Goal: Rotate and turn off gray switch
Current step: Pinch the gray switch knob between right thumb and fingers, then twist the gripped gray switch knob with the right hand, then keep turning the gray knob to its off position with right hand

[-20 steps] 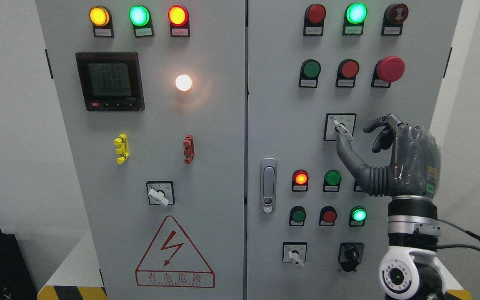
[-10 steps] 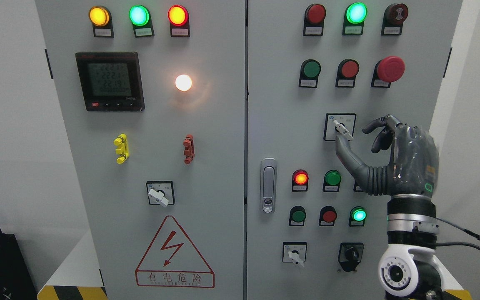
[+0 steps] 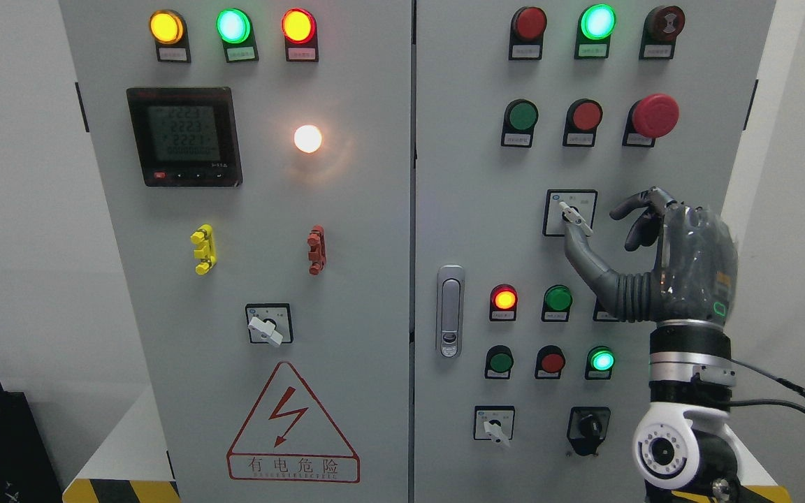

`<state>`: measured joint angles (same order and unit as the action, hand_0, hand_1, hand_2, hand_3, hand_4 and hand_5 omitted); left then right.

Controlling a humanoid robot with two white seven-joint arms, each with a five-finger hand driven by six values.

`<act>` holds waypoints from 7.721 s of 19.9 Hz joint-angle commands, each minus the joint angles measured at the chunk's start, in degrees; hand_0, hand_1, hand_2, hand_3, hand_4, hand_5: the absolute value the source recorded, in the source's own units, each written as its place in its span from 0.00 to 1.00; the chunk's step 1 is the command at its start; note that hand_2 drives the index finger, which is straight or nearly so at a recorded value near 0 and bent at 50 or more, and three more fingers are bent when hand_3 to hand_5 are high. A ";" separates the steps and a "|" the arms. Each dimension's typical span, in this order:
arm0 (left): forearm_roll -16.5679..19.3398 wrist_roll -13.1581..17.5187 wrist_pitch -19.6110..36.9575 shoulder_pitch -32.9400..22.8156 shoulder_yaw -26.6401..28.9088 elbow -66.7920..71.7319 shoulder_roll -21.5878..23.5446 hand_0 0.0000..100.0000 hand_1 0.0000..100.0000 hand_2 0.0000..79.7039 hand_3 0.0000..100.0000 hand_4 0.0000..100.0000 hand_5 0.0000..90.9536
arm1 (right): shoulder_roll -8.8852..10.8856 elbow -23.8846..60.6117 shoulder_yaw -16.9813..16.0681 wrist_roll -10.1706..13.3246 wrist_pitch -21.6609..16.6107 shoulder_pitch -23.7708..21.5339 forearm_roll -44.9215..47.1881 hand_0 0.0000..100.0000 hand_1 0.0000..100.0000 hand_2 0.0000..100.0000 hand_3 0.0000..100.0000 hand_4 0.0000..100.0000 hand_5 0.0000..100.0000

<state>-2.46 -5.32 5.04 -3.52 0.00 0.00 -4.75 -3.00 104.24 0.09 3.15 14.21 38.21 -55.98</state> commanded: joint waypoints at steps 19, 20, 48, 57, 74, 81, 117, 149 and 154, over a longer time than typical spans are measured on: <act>0.00 0.04 -0.03 0.00 -0.09 0.79 0.00 0.12 0.39 0.00 0.00 0.00 0.00 | -0.34 -1.32 2.99 0.10 0.03 0.72 -2.21 0.10 0.42 0.61 0.90 0.85 0.98; 0.00 -0.04 -0.03 0.00 -0.09 0.79 0.00 0.12 0.39 0.00 0.00 0.00 0.00 | -0.34 -1.41 2.99 0.10 0.03 0.72 -2.29 0.10 0.42 0.61 0.90 0.85 0.98; 0.00 -0.04 -0.03 0.00 -0.09 0.79 0.00 0.12 0.39 0.00 0.00 0.00 0.00 | -0.43 -2.55 2.73 0.10 1.17 1.86 -2.56 0.19 0.45 0.62 0.91 0.86 0.98; 0.00 -0.04 -0.03 0.00 -0.09 0.79 0.00 0.12 0.39 0.00 0.00 0.00 0.00 | -0.34 -2.55 2.64 -0.16 1.26 2.13 -2.56 0.18 0.46 0.63 0.91 0.86 0.98; 0.00 -0.04 -0.03 0.00 -0.09 0.79 0.00 0.12 0.39 0.00 0.00 0.00 0.00 | -0.52 -2.91 2.81 -0.25 1.26 2.57 -2.47 0.19 0.46 0.64 0.91 0.86 0.98; 0.00 0.04 -0.03 0.00 -0.09 0.79 0.00 0.12 0.39 0.00 0.00 0.00 0.00 | -0.60 -2.91 2.81 -0.25 1.35 2.65 -2.56 0.28 0.46 0.65 0.92 0.86 0.98; 0.00 -0.04 -0.03 0.00 -0.09 0.79 0.00 0.12 0.39 0.00 0.00 0.00 0.00 | -0.69 -2.91 2.99 -0.34 2.31 2.92 -2.38 0.42 0.45 0.69 0.95 0.88 0.98; 0.00 0.04 -0.03 0.00 -0.09 0.79 0.00 0.12 0.39 0.00 0.00 0.00 0.00 | -0.69 -3.61 2.99 -0.60 2.31 2.92 -2.29 0.50 0.43 0.70 0.99 0.89 0.99; 0.00 0.04 -0.03 0.00 -0.09 0.79 0.00 0.12 0.39 0.00 0.00 0.00 0.00 | -0.69 -3.70 2.99 -0.60 2.31 2.92 -2.21 0.50 0.42 0.70 0.99 0.89 0.99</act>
<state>-2.46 -5.53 5.03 -3.51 0.00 0.00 -4.75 -3.70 100.76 3.08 2.46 16.50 41.13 -58.25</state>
